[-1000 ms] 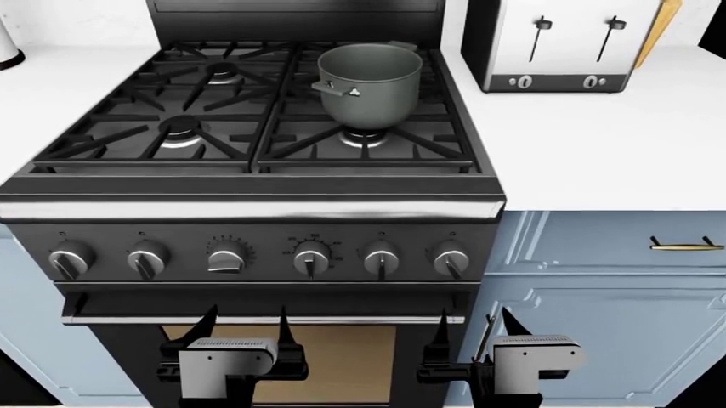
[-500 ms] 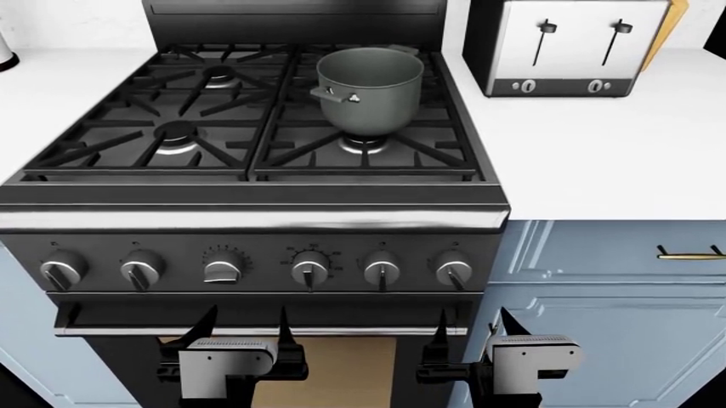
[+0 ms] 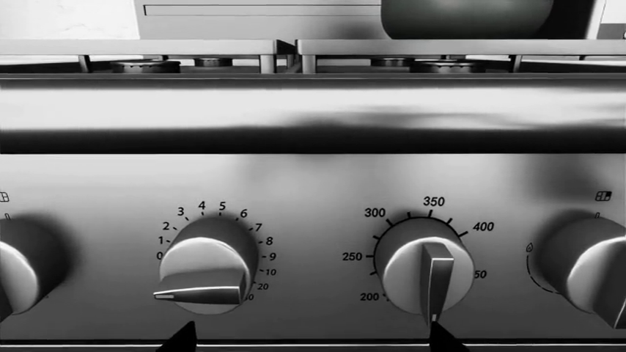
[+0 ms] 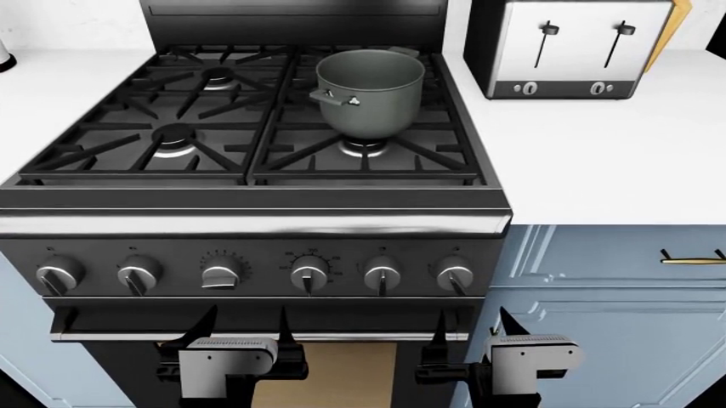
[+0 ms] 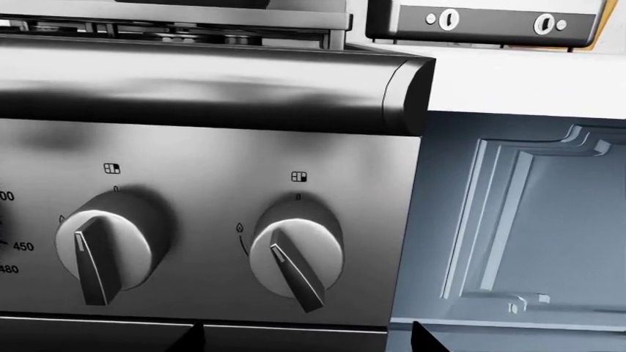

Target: Turn off the front right burner of the stove.

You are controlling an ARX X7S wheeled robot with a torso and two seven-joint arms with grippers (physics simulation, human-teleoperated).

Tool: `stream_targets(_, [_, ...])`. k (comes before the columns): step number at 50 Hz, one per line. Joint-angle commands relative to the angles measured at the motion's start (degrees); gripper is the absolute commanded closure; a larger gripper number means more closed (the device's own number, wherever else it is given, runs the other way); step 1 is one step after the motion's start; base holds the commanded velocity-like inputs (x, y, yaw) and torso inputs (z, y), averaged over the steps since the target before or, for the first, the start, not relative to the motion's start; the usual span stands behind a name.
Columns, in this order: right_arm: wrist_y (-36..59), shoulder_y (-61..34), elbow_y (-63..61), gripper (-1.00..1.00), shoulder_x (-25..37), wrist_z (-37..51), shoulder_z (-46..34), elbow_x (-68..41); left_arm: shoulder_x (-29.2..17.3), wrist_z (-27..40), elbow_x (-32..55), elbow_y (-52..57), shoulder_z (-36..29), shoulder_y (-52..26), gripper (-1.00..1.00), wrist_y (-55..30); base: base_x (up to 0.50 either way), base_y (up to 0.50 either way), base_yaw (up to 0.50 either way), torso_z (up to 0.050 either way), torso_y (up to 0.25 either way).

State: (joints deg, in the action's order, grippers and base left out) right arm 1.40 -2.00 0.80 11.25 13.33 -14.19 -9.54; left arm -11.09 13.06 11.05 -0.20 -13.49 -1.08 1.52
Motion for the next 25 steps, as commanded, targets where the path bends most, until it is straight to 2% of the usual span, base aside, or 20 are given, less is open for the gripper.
stream_targets(1, [3.1, 0.1, -2.7, -1.00, 0.3, 1.2, -0.4, -0.3, -0.2, 0.3, 0.5, 0.4, -0.2, 0.0, -1.00, -0.1, 0.00, 0.00, 0.00, 0.000, 0.000])
stream_targets(9, [10.0, -1.0, -6.0, -1.00, 0.4, 1.5, -0.4, -2.8, -0.6, 0.6, 1.0, 1.7, -0.2, 0.7, -1.00, -0.1, 0.00, 0.00, 0.00, 0.000, 0.000])
stream_targets(25, [19.9, -6.3, -9.4, -1.00, 4.1, 0.9, -3.6, -0.5, -1.0, 0.9, 1.3, 2.1, -0.6, 1.0, -1.00, 0.2, 0.00, 0.00, 0.00, 0.000, 0.000])
